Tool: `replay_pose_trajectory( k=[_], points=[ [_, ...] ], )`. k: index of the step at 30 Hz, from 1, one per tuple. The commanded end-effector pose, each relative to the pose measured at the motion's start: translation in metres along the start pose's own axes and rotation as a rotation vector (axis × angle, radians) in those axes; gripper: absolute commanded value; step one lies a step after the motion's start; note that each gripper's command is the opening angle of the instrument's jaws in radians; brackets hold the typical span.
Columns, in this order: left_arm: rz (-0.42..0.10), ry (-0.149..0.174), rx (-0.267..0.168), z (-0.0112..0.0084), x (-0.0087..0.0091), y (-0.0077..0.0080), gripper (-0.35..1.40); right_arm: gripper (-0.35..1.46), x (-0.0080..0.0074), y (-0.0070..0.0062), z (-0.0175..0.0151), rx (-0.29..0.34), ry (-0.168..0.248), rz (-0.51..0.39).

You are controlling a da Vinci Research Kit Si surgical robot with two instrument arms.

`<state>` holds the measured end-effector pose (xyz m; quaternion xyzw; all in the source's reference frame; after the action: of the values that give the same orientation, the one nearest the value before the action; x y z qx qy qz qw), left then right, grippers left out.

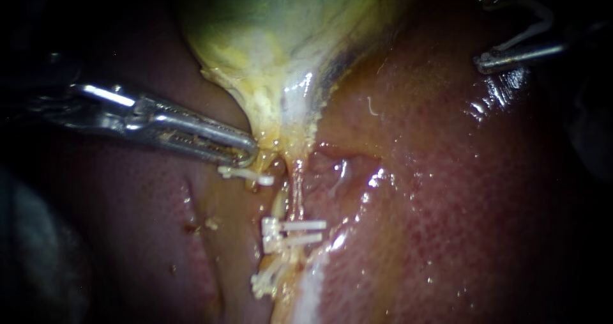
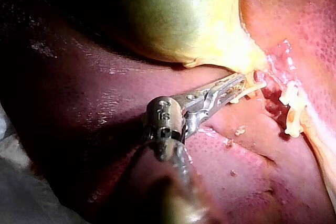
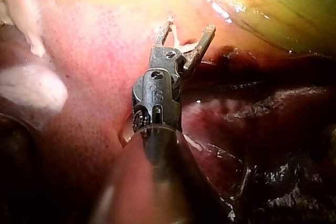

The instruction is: Clipping third clip right tube

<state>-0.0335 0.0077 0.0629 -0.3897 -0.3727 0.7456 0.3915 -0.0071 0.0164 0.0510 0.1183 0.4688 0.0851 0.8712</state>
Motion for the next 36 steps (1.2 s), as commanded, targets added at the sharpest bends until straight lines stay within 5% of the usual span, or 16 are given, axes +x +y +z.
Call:
replay_pose_trajectory(
  k=[1,4,11,15,26,36],
  points=[
    [0.000,-0.001,-0.002,-0.0003,0.0000,0.0000,-0.35,0.50,0.0000,0.0000,0.0000,0.000,0.000,0.000],
    [-0.001,-0.001,-0.005,-0.0016,0.0004,0.0002,-0.35,0.50,0.0001,0.0000,0.0000,0.000,0.000,0.000],
    [-0.025,0.042,0.039,-0.0088,0.0035,0.0008,-0.35,0.50,0.0001,0.0000,0.0000,0.000,0.000,0.000],
    [-0.035,0.065,0.051,-0.0113,0.0049,0.0009,-0.35,0.50,0.0001,0.0000,0.0000,-0.001,0.000,0.001],
    [-0.035,0.075,0.067,-0.0113,0.0047,0.0007,-0.35,0.50,0.0010,-0.0010,0.0007,0.025,0.005,-0.004],
    [-0.036,0.078,0.071,-0.0112,0.0047,0.0009,-0.35,0.50,0.0030,-0.0060,0.0053,0.119,0.020,0.010]
  ],
)
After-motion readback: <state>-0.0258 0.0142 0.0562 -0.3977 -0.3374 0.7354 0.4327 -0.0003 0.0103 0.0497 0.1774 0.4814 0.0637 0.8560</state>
